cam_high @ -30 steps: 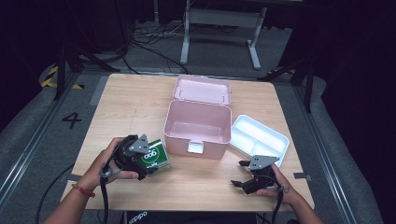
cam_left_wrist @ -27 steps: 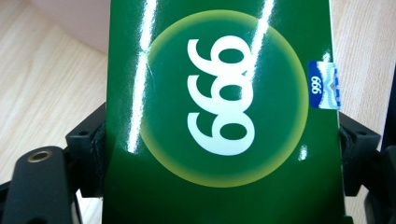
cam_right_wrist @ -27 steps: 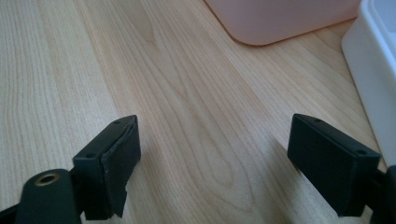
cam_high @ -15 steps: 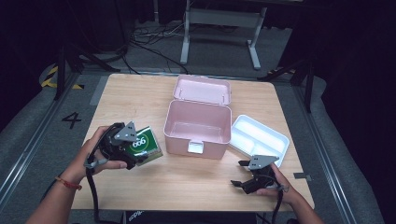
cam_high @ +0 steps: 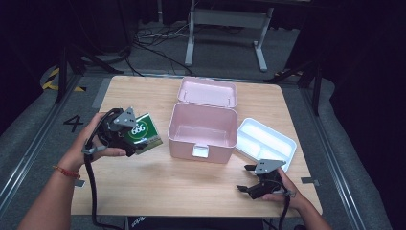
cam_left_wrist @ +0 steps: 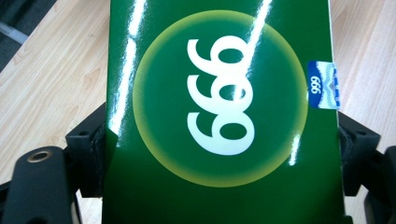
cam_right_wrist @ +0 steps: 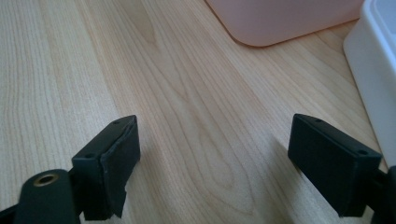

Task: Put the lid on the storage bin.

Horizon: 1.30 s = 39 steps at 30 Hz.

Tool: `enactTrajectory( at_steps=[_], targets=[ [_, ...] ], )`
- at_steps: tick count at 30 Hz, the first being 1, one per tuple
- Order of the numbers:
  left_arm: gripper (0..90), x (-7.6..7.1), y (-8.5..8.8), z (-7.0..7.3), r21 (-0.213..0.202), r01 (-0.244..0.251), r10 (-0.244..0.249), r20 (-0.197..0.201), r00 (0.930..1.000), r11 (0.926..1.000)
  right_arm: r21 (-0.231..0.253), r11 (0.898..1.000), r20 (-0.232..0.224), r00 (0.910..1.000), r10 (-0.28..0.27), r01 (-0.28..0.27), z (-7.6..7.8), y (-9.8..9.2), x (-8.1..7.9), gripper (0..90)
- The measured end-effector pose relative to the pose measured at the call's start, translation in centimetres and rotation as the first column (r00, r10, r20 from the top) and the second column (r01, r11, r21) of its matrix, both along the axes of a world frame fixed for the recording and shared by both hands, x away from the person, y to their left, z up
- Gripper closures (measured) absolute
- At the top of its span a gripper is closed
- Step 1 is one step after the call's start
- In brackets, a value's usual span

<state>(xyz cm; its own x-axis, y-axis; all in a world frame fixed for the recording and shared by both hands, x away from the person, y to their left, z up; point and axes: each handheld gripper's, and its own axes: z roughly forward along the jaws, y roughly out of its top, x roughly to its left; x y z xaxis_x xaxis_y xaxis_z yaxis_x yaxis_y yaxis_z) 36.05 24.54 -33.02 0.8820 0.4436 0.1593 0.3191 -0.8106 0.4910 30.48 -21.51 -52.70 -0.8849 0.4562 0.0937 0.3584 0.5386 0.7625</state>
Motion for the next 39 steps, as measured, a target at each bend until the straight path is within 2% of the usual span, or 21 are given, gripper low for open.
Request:
enactTrajectory(
  at_steps=[6,8,10,12,16,21,23,24,27,30,33,39],
  targets=[
    [17.3,1.6,-0.2,0.9,0.013,0.018,-0.018,0.000,0.9998,0.9997,0.000,1.000,0.001,1.0000,0.000,0.000,0.0,0.0,0.0,16.9],
    [17.3,2.5,-0.6,1.7,0.017,0.028,-0.028,-0.001,0.9996,0.9995,0.000,1.000,0.000,1.0000,0.000,0.000,0.0,0.0,0.0,16.9],
    [17.3,2.7,-0.8,2.0,0.019,0.031,-0.031,-0.001,0.9995,0.9993,0.000,1.000,0.000,1.0000,0.000,0.000,0.0,0.0,0.0,16.9],
    [17.3,3.2,-1.2,2.7,0.041,0.042,-0.042,0.009,0.9991,0.9983,0.000,1.000,0.000,1.0000,-0.001,0.001,0.0,0.0,0.0,16.9],
    [17.4,4.3,-1.9,4.6,0.041,0.057,-0.058,0.030,0.9979,0.9976,0.000,1.000,0.000,1.0000,-0.001,0.001,0.0,0.0,0.0,16.9],
    [17.4,4.9,-2.5,5.6,0.042,0.076,-0.078,0.037,0.9963,0.9962,0.000,1.000,-0.001,1.0000,-0.001,0.001,0.0,0.0,0.0,16.9],
    [17.4,5.3,-2.9,5.9,0.053,0.097,-0.099,0.036,0.9944,0.9939,0.000,1.000,0.000,1.0000,-0.002,0.002,0.0,0.0,0.0,16.9],
    [17.4,5.7,-3.6,6.1,0.066,0.126,-0.128,0.024,0.9915,0.9898,0.000,1.000,0.000,1.0000,-0.001,0.001,0.0,0.0,0.0,16.9],
    [17.4,6.0,-4.2,6.1,0.065,0.142,-0.144,0.021,0.9894,0.9877,0.000,1.000,0.000,1.0000,-0.001,0.001,0.0,0.0,0.0,16.9],
    [17.3,6.5,-5.5,5.9,0.062,0.191,-0.192,0.008,0.9814,0.9796,-0.001,1.000,0.000,1.0000,-0.001,0.001,0.0,0.0,0.0,16.9],
    [17.3,6.7,-6.2,5.7,0.067,0.208,-0.209,0.002,0.9780,0.9759,-0.001,1.000,0.000,1.0000,0.000,0.000,0.0,0.0,-0.1,17.0],
    [17.3,7.4,-8.9,5.2,0.097,0.272,-0.271,-0.023,0.9623,0.9575,0.000,1.000,-0.001,1.0000,0.000,0.000,0.0,0.0,-0.1,16.9]
  ],
)
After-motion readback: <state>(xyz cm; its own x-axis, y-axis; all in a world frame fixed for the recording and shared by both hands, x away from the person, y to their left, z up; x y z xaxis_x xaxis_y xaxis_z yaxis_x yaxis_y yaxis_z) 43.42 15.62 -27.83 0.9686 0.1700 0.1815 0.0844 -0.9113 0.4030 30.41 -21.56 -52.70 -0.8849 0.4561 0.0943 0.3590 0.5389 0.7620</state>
